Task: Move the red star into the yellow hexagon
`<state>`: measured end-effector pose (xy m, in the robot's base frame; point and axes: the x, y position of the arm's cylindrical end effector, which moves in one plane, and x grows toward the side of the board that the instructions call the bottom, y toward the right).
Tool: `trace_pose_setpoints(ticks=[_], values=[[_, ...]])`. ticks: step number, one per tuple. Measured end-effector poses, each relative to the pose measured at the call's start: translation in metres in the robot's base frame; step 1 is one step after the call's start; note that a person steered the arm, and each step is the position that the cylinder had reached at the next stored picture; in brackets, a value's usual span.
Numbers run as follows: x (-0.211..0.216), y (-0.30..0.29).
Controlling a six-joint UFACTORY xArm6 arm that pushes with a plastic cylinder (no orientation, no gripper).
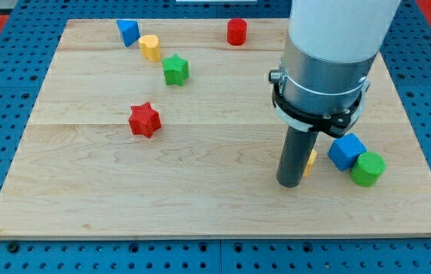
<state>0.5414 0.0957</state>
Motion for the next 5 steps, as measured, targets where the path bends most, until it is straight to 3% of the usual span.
trace_pose_setpoints(ticks=[1,2,4,5], values=[[0.02,-0.025],[0.021,-0.115],[-0.079,-0.251],[-0.114,-0.279]])
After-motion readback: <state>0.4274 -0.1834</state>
